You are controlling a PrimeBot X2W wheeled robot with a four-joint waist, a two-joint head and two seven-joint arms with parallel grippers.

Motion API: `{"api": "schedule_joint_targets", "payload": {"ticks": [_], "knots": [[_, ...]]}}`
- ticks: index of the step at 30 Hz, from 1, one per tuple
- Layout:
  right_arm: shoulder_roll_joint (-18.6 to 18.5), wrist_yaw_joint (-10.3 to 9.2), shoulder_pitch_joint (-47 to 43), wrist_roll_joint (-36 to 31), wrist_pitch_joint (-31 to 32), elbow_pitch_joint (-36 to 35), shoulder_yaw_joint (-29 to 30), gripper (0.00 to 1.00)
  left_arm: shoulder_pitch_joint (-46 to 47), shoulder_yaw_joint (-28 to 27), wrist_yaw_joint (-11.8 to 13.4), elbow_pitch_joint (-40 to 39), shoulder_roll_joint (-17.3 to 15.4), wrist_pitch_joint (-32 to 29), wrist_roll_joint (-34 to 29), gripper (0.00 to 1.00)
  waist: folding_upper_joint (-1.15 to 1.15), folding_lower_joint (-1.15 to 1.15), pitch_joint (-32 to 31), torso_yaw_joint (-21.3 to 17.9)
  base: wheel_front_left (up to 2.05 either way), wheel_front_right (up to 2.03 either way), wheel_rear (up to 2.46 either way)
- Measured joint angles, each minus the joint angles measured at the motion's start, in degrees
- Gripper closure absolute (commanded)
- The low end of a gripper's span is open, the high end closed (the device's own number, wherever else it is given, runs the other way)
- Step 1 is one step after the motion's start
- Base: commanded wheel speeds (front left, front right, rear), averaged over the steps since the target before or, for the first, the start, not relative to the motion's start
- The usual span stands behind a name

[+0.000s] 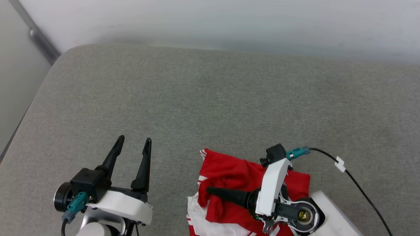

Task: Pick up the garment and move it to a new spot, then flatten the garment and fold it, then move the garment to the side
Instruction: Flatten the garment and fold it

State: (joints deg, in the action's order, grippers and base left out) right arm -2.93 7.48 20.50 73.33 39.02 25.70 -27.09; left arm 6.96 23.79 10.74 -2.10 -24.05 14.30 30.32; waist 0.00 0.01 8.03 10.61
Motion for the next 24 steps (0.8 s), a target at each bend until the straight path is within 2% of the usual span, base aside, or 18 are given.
{"api": "schedule_joint_targets", "payload": {"ticks": [3, 7, 11, 15, 20, 24], "knots": [[-1.2, 0.01, 1.0, -2.2, -1.6, -3.2, -1.5, 0.00, 0.0, 0.0, -0.1, 0.3, 0.0, 0.0, 0.0, 0.00, 0.00, 0.00, -0.7, -0.9, 0.00, 0.00, 0.00], [-5.8, 0.01, 1.4, -9.5, -4.7, -7.4, -5.2, 0.00, -0.5, -0.1, 0.1, 0.4, -0.2, 0.0, 0.0, 0.00, 0.00, 0.00, -2.1, -2.3, 0.00, 0.00, 0.00], [-10.7, 0.02, 1.2, -20.2, -10.7, -9.3, -5.7, 0.00, -1.4, -0.3, 0.7, 0.3, -0.3, 0.1, 0.1, 0.00, 0.00, 0.00, -3.3, -3.7, 0.00, 0.00, 0.00], [-14.0, 0.01, -1.2, -32.0, -17.5, -7.9, 0.8, 0.00, -2.4, -0.8, 1.4, 0.1, -0.4, 0.1, 0.2, 0.00, 0.00, 0.00, -4.5, -5.2, 0.00, 0.00, 0.00], [-13.9, 0.02, -6.1, -42.9, -24.1, -9.5, 12.9, 0.00, -3.9, -1.6, 2.2, 0.3, -0.5, 0.3, 0.3, 0.00, 0.00, 0.00, -5.8, -7.0, 0.00, 0.00, 0.00], [-12.3, 0.02, -10.0, -50.8, -30.0, -14.6, 22.5, 0.00, -4.7, -2.2, 2.9, 0.4, -0.4, 0.4, 0.3, 0.00, 0.00, -0.01, -7.0, -8.3, 0.00, 0.00, 0.00]]}}
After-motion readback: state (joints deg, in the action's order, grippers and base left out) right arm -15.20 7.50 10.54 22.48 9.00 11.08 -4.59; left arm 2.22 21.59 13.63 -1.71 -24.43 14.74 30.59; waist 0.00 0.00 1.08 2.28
